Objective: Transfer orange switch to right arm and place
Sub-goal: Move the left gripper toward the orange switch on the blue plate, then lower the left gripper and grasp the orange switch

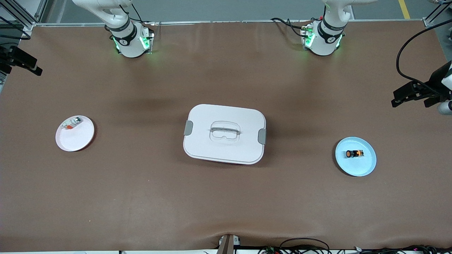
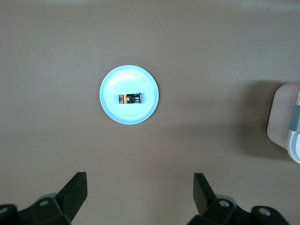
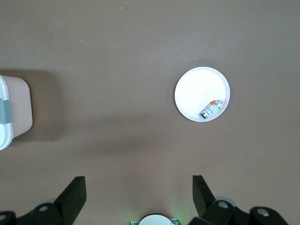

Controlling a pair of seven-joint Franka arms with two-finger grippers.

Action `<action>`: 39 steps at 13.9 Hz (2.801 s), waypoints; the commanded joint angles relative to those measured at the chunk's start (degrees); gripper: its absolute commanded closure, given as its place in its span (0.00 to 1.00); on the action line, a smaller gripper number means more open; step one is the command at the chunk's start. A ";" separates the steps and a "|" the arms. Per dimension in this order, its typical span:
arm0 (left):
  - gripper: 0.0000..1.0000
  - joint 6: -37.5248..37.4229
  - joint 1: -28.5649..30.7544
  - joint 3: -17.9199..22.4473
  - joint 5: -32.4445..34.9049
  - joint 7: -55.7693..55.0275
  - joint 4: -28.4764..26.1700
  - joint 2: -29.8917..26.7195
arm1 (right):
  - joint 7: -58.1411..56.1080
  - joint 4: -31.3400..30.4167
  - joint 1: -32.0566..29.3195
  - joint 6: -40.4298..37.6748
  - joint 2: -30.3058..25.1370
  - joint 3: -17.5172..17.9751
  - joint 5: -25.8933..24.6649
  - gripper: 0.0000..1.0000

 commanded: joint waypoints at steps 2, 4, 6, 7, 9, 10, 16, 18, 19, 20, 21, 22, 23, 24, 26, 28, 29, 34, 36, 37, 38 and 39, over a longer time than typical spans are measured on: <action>0.00 -0.86 0.40 -0.04 0.00 1.59 0.75 0.16 | 0.36 -0.44 -0.95 0.31 -0.40 0.87 -0.84 0.00; 0.00 -0.86 0.40 0.14 -0.09 1.59 0.75 0.16 | 0.36 -0.44 -0.95 0.22 -0.40 0.87 -0.84 0.00; 0.00 -0.86 0.49 0.31 -0.09 1.67 0.75 0.25 | 0.36 -0.35 -1.04 0.57 0.04 0.87 -0.84 0.00; 0.00 -0.86 0.49 0.40 -0.01 2.02 0.75 0.51 | 0.36 -0.18 -1.22 0.57 0.22 0.79 -0.84 0.00; 0.00 -0.86 1.01 0.58 -0.18 3.26 0.66 0.78 | 0.36 -0.09 -2.00 0.66 0.30 0.87 -0.66 0.00; 0.00 -0.86 1.97 0.58 -0.09 2.39 0.31 0.95 | 0.36 0.00 -2.18 0.84 0.48 0.87 -0.49 0.00; 0.00 0.98 3.56 0.58 -0.01 3.61 -2.58 5.78 | 0.36 1.14 -2.27 2.24 2.59 0.87 -0.40 0.00; 0.00 6.41 4.44 0.58 -0.01 4.91 -7.40 5.97 | 0.36 1.23 -2.36 3.12 2.59 0.87 -0.31 0.00; 0.00 10.79 5.14 0.58 -0.01 6.32 -11.17 5.97 | 0.36 1.23 -2.27 3.47 2.59 0.87 -0.31 0.00; 0.00 15.27 6.10 0.58 0.08 7.12 -14.86 5.97 | 0.36 1.23 -2.10 3.56 2.59 0.87 -0.57 0.00; 0.00 20.19 6.46 0.58 0.08 8.60 -18.29 5.97 | 0.36 1.23 -2.10 3.39 2.59 0.87 -0.75 0.00; 0.00 23.72 6.47 0.58 0.00 9.49 -20.24 6.66 | 0.36 1.23 -2.10 3.30 2.50 0.87 -0.66 0.00; 0.00 25.23 6.47 0.58 -0.01 9.50 -20.26 8.58 | 0.45 1.32 -2.10 3.12 2.50 0.87 -0.75 0.00; 0.00 26.90 6.47 0.58 -0.18 9.50 -20.08 10.86 | 0.36 1.32 -2.01 3.04 2.42 0.87 -0.84 0.00; 0.00 30.95 6.55 0.58 -0.79 9.41 -19.99 14.39 | 0.45 1.32 -2.10 2.95 2.42 0.87 -0.84 0.00; 0.00 32.80 7.34 0.49 -0.97 9.32 -18.60 17.90 | 0.45 1.32 -2.71 2.95 2.24 0.78 0.13 0.00; 0.00 33.33 7.43 0.49 -0.97 9.32 -17.54 19.75 | 0.36 1.32 -2.63 2.86 2.15 0.87 0.13 0.00; 0.00 35.97 7.43 0.40 -5.44 8.97 -15.34 25.65 | 0.19 0.79 -2.27 2.86 2.06 1.22 0.04 0.00; 0.00 36.15 7.43 0.40 -7.03 8.97 -15.07 26.96 | 0.19 0.62 -2.19 2.77 1.98 1.31 0.04 0.00; 0.00 36.15 7.35 0.40 -7.21 8.97 -14.20 27.84 | 0.19 0.62 -2.19 2.86 1.63 1.40 0.04 0.00; 0.00 36.15 7.17 0.40 -7.21 9.06 -13.50 28.63 | 0.19 0.70 -2.10 2.95 1.45 1.49 0.04 0.00; 0.00 36.15 7.17 0.40 -7.04 9.32 -12.79 29.51 | 0.19 0.70 -2.01 2.95 1.45 1.66 0.04 0.00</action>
